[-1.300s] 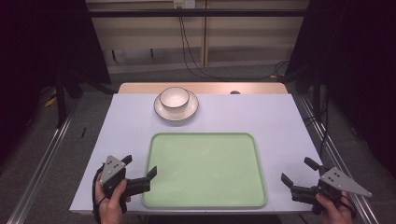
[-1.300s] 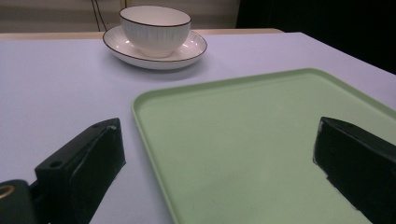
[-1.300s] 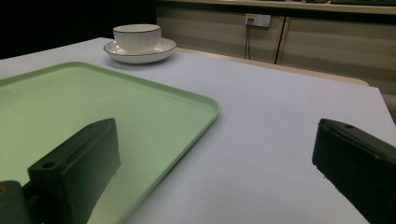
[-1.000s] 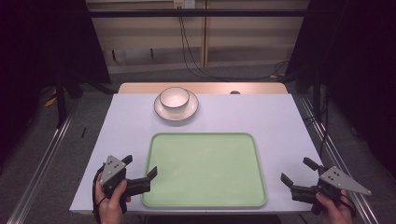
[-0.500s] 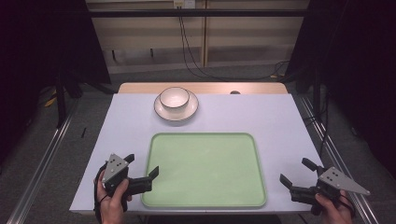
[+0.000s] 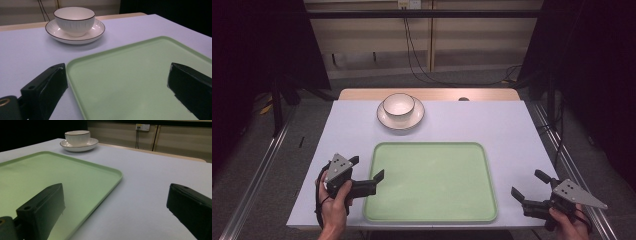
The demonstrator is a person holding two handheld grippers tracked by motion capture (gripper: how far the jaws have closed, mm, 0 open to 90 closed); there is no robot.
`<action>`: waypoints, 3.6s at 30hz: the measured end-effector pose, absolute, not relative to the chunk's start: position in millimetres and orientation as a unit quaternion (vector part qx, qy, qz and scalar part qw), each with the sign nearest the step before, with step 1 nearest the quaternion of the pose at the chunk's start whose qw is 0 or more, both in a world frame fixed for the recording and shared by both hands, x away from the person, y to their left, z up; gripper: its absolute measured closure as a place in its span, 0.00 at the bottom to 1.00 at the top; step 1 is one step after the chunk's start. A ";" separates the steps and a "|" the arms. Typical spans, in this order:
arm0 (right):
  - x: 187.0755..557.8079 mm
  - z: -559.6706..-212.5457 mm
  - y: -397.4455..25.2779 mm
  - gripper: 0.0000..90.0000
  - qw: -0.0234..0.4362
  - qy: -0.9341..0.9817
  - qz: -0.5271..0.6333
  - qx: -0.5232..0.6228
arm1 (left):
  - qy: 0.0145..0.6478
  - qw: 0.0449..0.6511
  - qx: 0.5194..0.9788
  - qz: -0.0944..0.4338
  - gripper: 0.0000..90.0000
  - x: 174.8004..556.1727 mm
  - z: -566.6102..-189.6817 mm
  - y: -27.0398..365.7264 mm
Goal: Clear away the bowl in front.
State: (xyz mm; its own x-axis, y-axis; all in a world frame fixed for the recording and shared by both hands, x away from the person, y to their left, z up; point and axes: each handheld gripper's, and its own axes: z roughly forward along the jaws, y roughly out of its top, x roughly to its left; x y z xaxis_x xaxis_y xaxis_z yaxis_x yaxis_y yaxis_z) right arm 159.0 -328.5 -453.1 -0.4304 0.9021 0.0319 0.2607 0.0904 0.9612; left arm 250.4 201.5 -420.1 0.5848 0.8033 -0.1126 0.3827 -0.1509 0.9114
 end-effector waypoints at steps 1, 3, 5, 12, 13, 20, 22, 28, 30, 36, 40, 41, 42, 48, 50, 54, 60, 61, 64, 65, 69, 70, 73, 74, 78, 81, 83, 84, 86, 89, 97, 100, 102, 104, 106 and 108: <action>159.0 -453.1 -328.5 0.01 0.310 0.671 0.516 0.433 | 0.406 0.513 0.728 0.204 0.03 251.5 -419.6 201.0; 158.4 -452.9 -328.2 0.01 0.308 0.670 0.518 0.433 | 0.405 0.516 0.726 0.206 0.03 253.9 -418.3 199.9; 158.2 -452.8 -328.3 0.01 0.308 0.670 0.518 0.434 | 0.403 0.517 0.726 0.206 0.03 256.3 -416.8 198.6; 158.0 -452.9 -328.4 0.02 0.310 0.669 0.518 0.434 | 0.401 0.516 0.725 0.215 0.03 265.5 -413.0 193.9; 158.0 -452.9 -328.4 0.02 0.310 0.669 0.518 0.434 | 0.401 0.516 0.725 0.215 0.03 265.5 -413.0 193.9; 158.0 -452.7 -328.5 0.02 0.312 0.668 0.519 0.432 | 0.395 0.518 0.728 0.211 0.03 276.3 -411.1 188.9; 158.2 -452.7 -328.2 0.02 0.314 0.667 0.520 0.432 | 0.397 0.521 0.727 0.207 0.03 277.6 -410.3 187.3; 158.2 -452.6 -327.9 0.02 0.313 0.668 0.520 0.431 | 0.392 0.518 0.733 0.203 0.03 277.5 -410.1 183.2; 158.1 -452.4 -327.7 0.02 0.314 0.668 0.520 0.430 | 0.393 0.517 0.734 0.202 0.03 279.4 -410.0 183.6; 158.3 -452.5 -327.3 0.02 0.311 0.669 0.520 0.431 | 0.390 0.521 0.732 0.204 0.04 283.9 -408.5 178.8; 158.4 -452.4 -327.6 0.02 0.315 0.668 0.520 0.429 | 0.387 0.521 0.735 0.197 0.04 287.4 -408.6 174.8; 158.4 -452.5 -327.5 0.02 0.313 0.668 0.521 0.429 | 0.388 0.519 0.735 0.199 0.04 288.5 -408.2 174.2; 158.4 -452.3 -327.6 0.02 0.315 0.668 0.520 0.429 | 0.387 0.522 0.734 0.196 0.04 289.9 -408.1 173.1; 158.5 -452.4 -327.5 0.02 0.314 0.668 0.522 0.428 | 0.386 0.522 0.736 0.193 0.04 300.7 -405.9 167.5; 158.7 -452.7 -327.1 0.02 0.312 0.669 0.522 0.427 | 0.383 0.518 0.742 0.189 0.04 305.2 -405.2 165.5; 158.8 -452.5 -327.1 0.02 0.311 0.670 0.522 0.426 | 0.376 0.520 0.743 0.190 0.04 312.5 -402.4 161.7; 158.7 -452.7 -327.2 0.02 0.312 0.669 0.523 0.426 | 0.366 0.521 0.746 0.195 0.04 323.9 -398.2 157.7; 158.8 -452.7 -327.1 0.02 0.312 0.669 0.523 0.426 | 0.366 0.518 0.747 0.201 0.04 325.7 -397.4 157.4; 158.7 -452.4 -326.9 0.02 0.310 0.671 0.522 0.424 | 0.364 0.524 0.743 0.202 0.05 330.4 -396.8 155.8; 158.2 -452.1 -327.0 0.02 0.311 0.672 0.522 0.424 | 0.357 0.525 0.745 0.203 0.05 334.9 -397.1 155.4; 158.3 -452.3 -327.4 0.02 0.313 0.669 0.524 0.424 | 0.361 0.525 0.744 0.202 0.05 343.0 -396.8 152.7; 158.5 -452.4 -327.4 0.02 0.313 0.669 0.524 0.424 | 0.361 0.525 0.744 0.202 0.05 343.0 -396.8 152.7; 158.1 -452.2 -327.4 0.02 0.311 0.672 0.523 0.423 | 0.356 0.516 0.752 0.204 0.05 353.1 -395.3 152.7; 158.1 -452.2 -327.3 0.02 0.311 0.672 0.523 0.423 | 0.358 0.519 0.749 0.204 0.05 356.0 -395.1 152.1; 157.9 -452.2 -327.4 0.02 0.310 0.672 0.523 0.423 | 0.362 0.516 0.751 0.197 0.05 367.4 -395.0 151.0; 158.0 -452.4 -327.2 0.02 0.308 0.673 0.523 0.422 | 0.361 0.512 0.753 0.201 0.05 374.3 -395.1 151.6; 157.6 -452.0 -327.1 0.02 0.309 0.673 0.523 0.422 | 0.370 0.517 0.746 0.201 0.06 383.3 -395.8 152.8; 157.5 -451.9 -327.1 0.02 0.309 0.673 0.523 0.422 | 0.370 0.514 0.746 0.205 0.05 386.4 -395.6 153.4; 157.6 -452.2 -327.2 0.03 0.312 0.670 0.524 0.423 | 0.373 0.513 0.745 0.205 0.06 389.4 -395.7 153.4; 157.8 -452.3 -327.8 0.03 0.312 0.670 0.524 0.423 | 0.381 0.501 0.750 0.201 0.06 402.3 -395.1 153.3; 157.7 -452.5 -327.5 0.03 0.309 0.672 0.525 0.421 | 0.391 0.483 0.758 0.199 0.07 425.7 -396.1 154.4; 157.9 -452.6 -327.9 0.03 0.308 0.671 0.525 0.422 | 0.394 0.482 0.758 0.195 0.07 432.9 -397.0 153.3; 158.3 -452.5 -327.8 0.04 0.306 0.672 0.526 0.422 | 0.396 0.469 0.763 0.201 0.07 439.7 -401.4 151.5; 158.2 -452.6 -327.7 0.04 0.309 0.673 0.525 0.420 | 0.400 0.463 0.765 0.202 0.08 444.5 -403.6 150.9; 158.0 -452.6 -327.6 0.04 0.309 0.673 0.525 0.421 | 0.401 0.465 0.763 0.204 0.08 446.6 -404.6 150.9; 158.1 -452.7 -328.2 0.04 0.307 0.674 0.526 0.419 | 0.404 0.454 0.767 0.208 0.08 454.5 -405.2 150.7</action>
